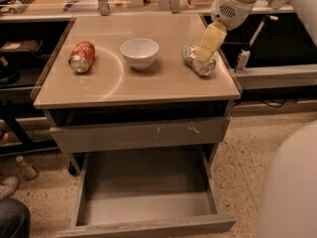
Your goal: Place 7up can into middle drawer
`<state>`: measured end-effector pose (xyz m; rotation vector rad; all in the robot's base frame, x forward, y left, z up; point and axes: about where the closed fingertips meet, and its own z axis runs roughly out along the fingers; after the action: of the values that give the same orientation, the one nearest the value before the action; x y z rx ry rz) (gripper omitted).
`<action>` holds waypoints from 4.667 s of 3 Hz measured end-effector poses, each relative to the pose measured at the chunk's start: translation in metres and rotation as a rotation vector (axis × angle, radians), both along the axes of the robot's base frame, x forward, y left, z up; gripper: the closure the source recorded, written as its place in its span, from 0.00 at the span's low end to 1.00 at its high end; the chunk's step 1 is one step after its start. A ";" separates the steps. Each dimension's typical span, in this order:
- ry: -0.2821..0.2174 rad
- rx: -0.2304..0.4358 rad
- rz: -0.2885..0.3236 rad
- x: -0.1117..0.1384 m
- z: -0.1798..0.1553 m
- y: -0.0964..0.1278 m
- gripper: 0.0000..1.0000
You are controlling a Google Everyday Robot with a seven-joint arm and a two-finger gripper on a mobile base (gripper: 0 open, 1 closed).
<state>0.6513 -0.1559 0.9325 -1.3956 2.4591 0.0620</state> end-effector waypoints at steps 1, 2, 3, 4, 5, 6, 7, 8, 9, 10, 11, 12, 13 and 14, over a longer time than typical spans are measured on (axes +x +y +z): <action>0.001 0.066 -0.043 0.033 -0.010 0.011 0.00; 0.015 0.092 -0.095 0.060 -0.023 0.016 0.00; 0.034 0.092 -0.138 0.077 -0.042 0.018 0.00; 0.050 0.075 -0.165 0.088 -0.058 0.017 0.00; 0.068 0.050 -0.178 0.097 -0.074 0.018 0.00; 0.082 0.029 -0.185 0.102 -0.088 0.016 0.00; 0.109 0.005 -0.192 0.104 -0.108 0.003 0.02; 0.112 -0.011 -0.187 0.104 -0.115 -0.006 0.25; 0.112 -0.011 -0.187 0.104 -0.115 -0.006 0.48; 0.112 -0.011 -0.187 0.104 -0.115 -0.006 0.71; 0.112 -0.011 -0.187 0.104 -0.115 -0.006 0.95; 0.112 -0.011 -0.187 0.104 -0.115 -0.006 1.00; 0.116 -0.013 -0.221 0.100 -0.116 -0.013 1.00; 0.127 -0.019 -0.291 0.080 -0.109 -0.032 1.00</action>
Offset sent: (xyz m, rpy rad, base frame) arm 0.0917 0.0101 -0.0251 0.1083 0.0695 -0.1562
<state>0.7309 -0.1878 0.8232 -1.0557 2.7477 0.0634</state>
